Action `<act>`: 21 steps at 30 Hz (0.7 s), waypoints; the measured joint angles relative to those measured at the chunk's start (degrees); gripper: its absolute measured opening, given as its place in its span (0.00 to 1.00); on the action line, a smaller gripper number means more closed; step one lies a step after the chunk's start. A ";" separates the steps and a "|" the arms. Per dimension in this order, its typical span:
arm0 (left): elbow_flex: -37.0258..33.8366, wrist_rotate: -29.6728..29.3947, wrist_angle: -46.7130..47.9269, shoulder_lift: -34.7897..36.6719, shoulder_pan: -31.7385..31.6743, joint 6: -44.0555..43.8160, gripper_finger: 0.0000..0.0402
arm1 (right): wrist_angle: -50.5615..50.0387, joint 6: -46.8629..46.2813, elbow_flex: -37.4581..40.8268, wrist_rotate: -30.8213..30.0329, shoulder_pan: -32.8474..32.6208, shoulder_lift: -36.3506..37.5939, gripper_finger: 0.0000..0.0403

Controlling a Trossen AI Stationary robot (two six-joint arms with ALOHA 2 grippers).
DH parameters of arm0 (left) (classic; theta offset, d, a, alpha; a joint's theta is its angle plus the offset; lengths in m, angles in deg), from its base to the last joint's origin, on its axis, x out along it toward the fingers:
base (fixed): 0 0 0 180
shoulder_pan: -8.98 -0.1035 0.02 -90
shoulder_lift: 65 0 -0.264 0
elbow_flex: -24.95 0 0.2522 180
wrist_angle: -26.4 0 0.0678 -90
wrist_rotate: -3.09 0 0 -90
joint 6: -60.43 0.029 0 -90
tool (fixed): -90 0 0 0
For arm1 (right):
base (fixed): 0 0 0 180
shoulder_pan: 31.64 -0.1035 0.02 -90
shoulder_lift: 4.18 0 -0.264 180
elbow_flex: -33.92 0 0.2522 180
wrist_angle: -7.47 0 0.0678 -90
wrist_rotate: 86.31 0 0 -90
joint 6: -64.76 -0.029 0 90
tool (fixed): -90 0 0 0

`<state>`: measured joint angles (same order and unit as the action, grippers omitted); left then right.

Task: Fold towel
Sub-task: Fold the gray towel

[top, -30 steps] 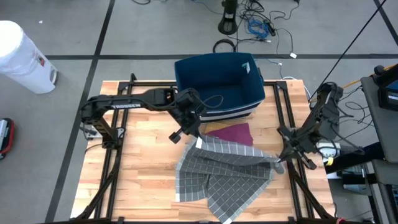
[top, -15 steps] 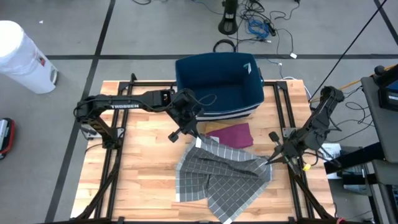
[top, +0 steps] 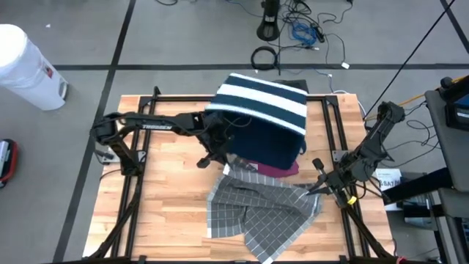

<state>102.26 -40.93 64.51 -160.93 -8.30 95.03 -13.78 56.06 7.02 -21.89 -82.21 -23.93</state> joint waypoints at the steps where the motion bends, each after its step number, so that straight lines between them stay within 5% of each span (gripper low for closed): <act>1: -0.10 -0.50 -0.33 -0.46 -0.17 -0.22 0.05 | 0.71 0.21 -0.19 -0.24 0.03 0.08 0.01; 17: 0.29 -2.16 -3.99 1.80 3.73 -0.52 0.09 | 5.58 2.92 -1.28 -3.44 0.00 0.38 0.19; 21: 0.29 -4.00 -4.04 1.80 4.24 -1.86 0.18 | 6.02 2.35 -1.28 -4.57 0.02 0.38 0.26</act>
<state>102.55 -44.93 60.47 -159.13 -4.06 93.17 -7.76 58.41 5.75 -26.45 -82.19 -23.56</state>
